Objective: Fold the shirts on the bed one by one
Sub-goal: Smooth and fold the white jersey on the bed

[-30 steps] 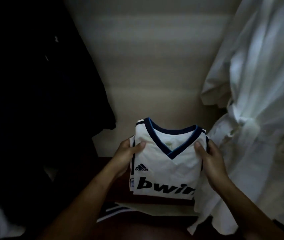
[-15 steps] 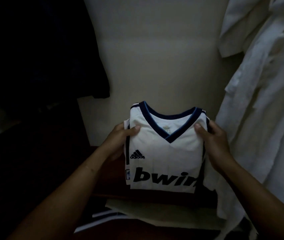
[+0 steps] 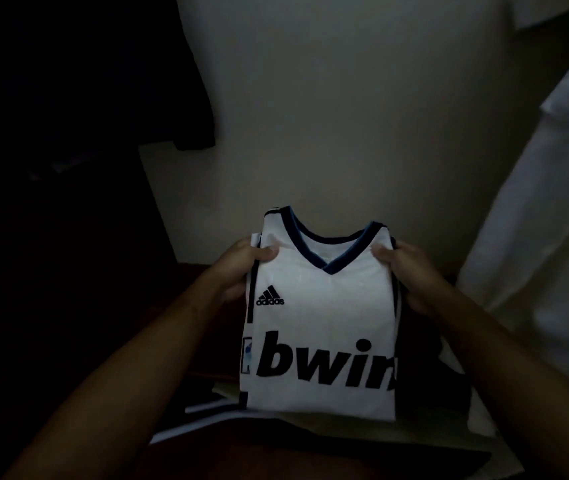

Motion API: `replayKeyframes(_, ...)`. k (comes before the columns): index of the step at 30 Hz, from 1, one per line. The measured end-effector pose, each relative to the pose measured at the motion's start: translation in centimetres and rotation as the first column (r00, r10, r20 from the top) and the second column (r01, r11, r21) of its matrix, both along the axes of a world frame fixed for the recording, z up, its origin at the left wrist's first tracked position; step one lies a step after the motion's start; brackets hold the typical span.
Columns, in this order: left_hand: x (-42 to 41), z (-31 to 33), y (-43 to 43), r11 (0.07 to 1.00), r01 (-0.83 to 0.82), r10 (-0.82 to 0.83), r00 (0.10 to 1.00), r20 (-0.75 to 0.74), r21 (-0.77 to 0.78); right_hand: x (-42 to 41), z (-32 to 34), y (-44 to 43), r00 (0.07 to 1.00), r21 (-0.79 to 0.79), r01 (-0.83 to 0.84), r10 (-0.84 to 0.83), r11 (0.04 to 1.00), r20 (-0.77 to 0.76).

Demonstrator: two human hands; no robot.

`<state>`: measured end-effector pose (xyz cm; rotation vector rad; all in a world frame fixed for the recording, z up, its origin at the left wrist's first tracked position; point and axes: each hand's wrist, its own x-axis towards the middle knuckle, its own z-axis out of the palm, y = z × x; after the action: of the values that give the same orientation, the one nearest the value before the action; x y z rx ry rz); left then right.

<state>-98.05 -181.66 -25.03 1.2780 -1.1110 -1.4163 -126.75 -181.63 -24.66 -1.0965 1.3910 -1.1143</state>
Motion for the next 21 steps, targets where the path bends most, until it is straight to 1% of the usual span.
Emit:
replayKeyframes(2,0.4,-3.3,-3.2,0.997,-0.021,0.021,1.000,-0.001,0.069,0.5,-3.0,-2.8,1.000,0.040,0.023,-0.023,0.999,0.004)
replayKeyframes(7,1.1,-9.6,-9.6,0.976,-0.048,0.055,0.998,-0.027,0.214,1.3,-8.7,-8.6,0.995,0.082,0.089,-0.085,0.993,-0.056)
replayKeyframes(11,0.9,-12.2,-12.3,0.954,-0.063,0.059,0.998,0.025,0.294,1.2,-11.6,-11.0,0.984,0.148,0.116,-0.093,0.982,-0.155)
replayKeyframes(14,0.7,-12.6,-13.5,0.939,-0.058,0.043,0.998,0.053,0.340,1.3,-12.9,-12.2,0.961,0.200,0.178,-0.126,0.963,-0.245)
replayKeyframes(15,0.6,-12.6,-13.8,0.937,-0.068,0.050,0.997,0.062,0.343,1.4,-13.2,-12.6,0.954,0.219,0.197,-0.136,0.956,-0.268)
replayKeyframes(17,0.2,-12.5,-14.1,0.945,-0.123,0.092,0.989,0.114,0.305,1.5,-13.6,-13.0,0.956,0.230,0.207,-0.147,0.951,-0.253)
replayKeyframes(19,-0.2,-12.8,-14.3,0.954,-0.212,0.171,0.965,0.199,0.213,1.4,-14.1,-13.1,0.954,0.193,0.220,-0.169,0.956,-0.248)
replayKeyframes(21,-0.4,-13.2,-14.6,0.957,-0.262,0.220,0.936,0.274,0.125,1.2,-14.6,-13.3,0.939,0.141,0.217,-0.167,0.966,-0.302)
